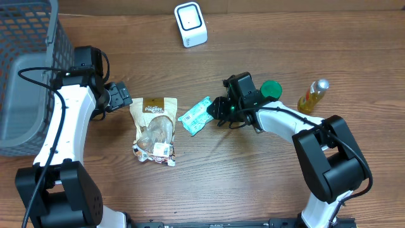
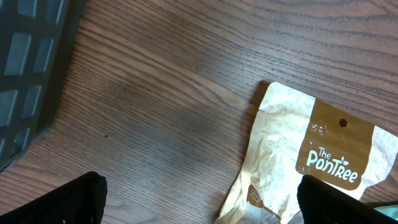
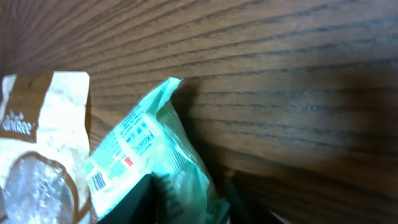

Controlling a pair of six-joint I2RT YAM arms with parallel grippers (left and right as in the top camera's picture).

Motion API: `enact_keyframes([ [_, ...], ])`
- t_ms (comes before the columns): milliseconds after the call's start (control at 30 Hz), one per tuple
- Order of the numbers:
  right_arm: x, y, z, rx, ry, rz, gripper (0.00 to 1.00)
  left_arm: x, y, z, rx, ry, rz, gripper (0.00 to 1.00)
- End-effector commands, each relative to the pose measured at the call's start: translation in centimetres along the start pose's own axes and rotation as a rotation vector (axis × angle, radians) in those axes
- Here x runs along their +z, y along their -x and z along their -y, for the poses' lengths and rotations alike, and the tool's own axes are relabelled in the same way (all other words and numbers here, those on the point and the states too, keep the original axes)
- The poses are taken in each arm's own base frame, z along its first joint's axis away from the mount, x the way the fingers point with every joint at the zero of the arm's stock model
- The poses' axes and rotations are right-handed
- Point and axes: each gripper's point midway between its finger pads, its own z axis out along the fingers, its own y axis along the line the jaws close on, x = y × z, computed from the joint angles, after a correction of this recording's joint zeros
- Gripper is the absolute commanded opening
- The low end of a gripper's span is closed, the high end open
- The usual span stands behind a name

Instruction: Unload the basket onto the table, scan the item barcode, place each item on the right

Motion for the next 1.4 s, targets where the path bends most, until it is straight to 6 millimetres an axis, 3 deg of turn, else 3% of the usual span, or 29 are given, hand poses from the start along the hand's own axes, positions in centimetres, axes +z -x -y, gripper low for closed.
enact_keyframes([
  [0,0.4,-0.4,0.5,0.001,-0.004,-0.010,0.22,-0.9,0.4,0.1,0.020,-0.011,0.026,1.00],
  [167,0.2,0.1,0.4,0.004,0.006,-0.001,0.07,-0.9,0.4,0.1,0.020,-0.011,0.026,0.99],
  [367,-1.4,0.1,-1.2,0.031,0.153,-0.058,0.06,-0.9,0.3,0.1,0.021,-0.011,0.026,1.00],
  [467,-3.4,0.3,-2.8,0.039,0.304,-0.104,0.06,-0.9,0.3,0.1,0.020,-0.011,0.026,1.00],
  [600,-6.7,0.5,-4.5,-0.078,0.524,-0.135,0.06,-0.9,0.3,0.1,0.020,-0.011,0.026,1.00],
  [700,-8.6,0.6,-4.5,-0.070,0.604,-0.153,0.06,-0.9,0.3,0.1,0.021,-0.011,0.026,1.00],
  [967,-12.3,0.5,-4.1,-0.179,0.516,-0.085,0.04,-0.9,0.3,0.1,0.021,-0.011,0.026,1.00],
  [1167,-17.1,1.1,-4.7,-0.243,0.370,0.051,0.04,-0.9,0.3,0.1,0.021,-0.011,0.026,0.99],
  [1367,-21.4,-0.1,-6.5,-0.285,0.374,0.110,0.04,-0.9,0.3,0.1,0.021,-0.011,0.026,1.00],
])
